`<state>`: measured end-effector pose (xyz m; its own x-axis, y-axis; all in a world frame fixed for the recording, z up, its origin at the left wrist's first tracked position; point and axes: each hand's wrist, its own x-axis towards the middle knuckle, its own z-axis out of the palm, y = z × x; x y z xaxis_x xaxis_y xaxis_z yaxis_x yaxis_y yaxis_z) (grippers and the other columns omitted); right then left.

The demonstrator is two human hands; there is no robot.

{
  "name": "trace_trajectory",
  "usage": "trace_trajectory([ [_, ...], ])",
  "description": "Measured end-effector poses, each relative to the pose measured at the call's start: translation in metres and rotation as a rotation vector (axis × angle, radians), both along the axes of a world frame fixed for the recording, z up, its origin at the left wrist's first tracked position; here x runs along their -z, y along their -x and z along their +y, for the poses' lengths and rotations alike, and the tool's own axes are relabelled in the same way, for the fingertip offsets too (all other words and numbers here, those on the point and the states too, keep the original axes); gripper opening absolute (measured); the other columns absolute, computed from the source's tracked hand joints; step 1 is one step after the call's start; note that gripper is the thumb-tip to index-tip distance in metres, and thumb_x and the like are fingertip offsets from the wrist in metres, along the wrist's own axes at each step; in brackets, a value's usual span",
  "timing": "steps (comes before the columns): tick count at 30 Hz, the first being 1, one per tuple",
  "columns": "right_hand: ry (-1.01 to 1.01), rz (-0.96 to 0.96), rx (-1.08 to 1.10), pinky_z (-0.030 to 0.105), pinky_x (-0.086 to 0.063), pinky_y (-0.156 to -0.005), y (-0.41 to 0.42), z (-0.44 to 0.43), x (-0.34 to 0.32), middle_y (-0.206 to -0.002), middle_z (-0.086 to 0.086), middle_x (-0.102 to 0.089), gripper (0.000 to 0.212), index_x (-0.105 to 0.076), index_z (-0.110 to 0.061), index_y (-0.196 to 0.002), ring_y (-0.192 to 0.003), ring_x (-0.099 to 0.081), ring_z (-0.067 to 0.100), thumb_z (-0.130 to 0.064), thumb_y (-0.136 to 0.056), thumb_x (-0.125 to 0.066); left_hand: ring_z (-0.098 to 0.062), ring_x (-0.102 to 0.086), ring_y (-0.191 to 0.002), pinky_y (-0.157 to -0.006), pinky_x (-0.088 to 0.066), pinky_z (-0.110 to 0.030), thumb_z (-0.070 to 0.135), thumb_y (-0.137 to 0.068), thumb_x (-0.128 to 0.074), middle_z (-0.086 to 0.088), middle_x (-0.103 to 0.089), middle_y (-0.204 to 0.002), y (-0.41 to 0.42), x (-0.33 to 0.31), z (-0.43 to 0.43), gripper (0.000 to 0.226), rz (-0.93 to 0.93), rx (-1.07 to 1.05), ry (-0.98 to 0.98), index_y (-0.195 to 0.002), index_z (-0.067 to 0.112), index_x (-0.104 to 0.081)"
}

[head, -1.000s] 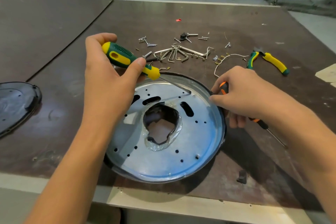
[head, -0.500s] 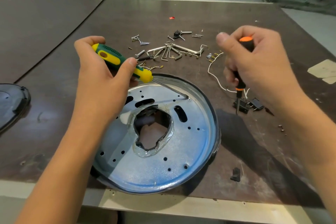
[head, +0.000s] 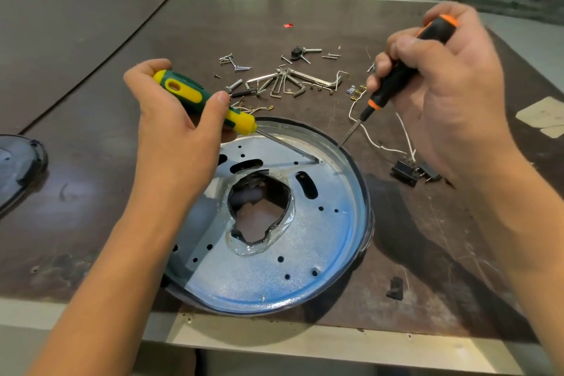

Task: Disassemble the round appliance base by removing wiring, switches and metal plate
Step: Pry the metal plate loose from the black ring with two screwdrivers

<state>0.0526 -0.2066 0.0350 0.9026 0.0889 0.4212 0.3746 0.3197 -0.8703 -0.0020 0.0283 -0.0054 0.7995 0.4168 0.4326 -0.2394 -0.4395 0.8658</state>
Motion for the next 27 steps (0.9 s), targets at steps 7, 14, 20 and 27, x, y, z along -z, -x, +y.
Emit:
trace_trajectory([
  [7,0.227,-0.035,0.026,0.044,-0.053,-0.079,0.003,0.012,0.028,-0.083,-0.005,-0.055,0.025,-0.039,-0.019,-0.108,-0.076,-0.057,0.019,0.001,-0.098,-0.051,-0.007,-0.068,-0.075,-0.062,-0.054,-0.013,0.025,-0.096,-0.066,0.007,-0.048,-0.093,0.000,-0.001,-0.004,0.045,-0.005,0.016,0.010,-0.122,0.022,-0.029],
  [14,0.367,-0.118,0.062,0.051,-0.057,-0.081,0.000,0.010,0.039,-0.091,-0.002,-0.055,0.024,-0.038,-0.024,-0.112,-0.081,-0.060,0.021,-0.008,-0.102,-0.052,-0.013,-0.071,-0.072,-0.068,-0.063,-0.039,0.030,-0.096,-0.065,0.011,-0.050,-0.091,0.000,0.001,-0.002,0.044,0.004,0.018,-0.019,-0.121,0.028,-0.029],
  [20,0.328,-0.169,0.096,0.067,-0.053,-0.085,-0.001,0.014,0.048,-0.088,-0.009,-0.059,0.022,-0.034,-0.018,-0.118,-0.082,-0.064,0.027,-0.006,-0.107,-0.048,-0.021,-0.070,-0.075,-0.067,-0.062,-0.037,0.031,-0.096,-0.065,0.007,-0.048,-0.092,-0.002,0.003,-0.002,0.044,0.001,0.030,-0.027,-0.120,0.027,-0.028],
  [27,0.319,-0.191,0.113,0.053,-0.060,-0.083,-0.002,0.014,0.048,-0.094,0.004,-0.050,0.023,-0.032,-0.012,-0.120,-0.081,-0.058,0.027,-0.001,-0.106,-0.047,-0.028,-0.069,-0.080,-0.064,-0.062,-0.034,0.030,-0.098,-0.062,-0.007,-0.053,-0.100,-0.002,0.003,-0.002,0.043,0.016,0.035,-0.022,-0.120,0.028,-0.026],
])
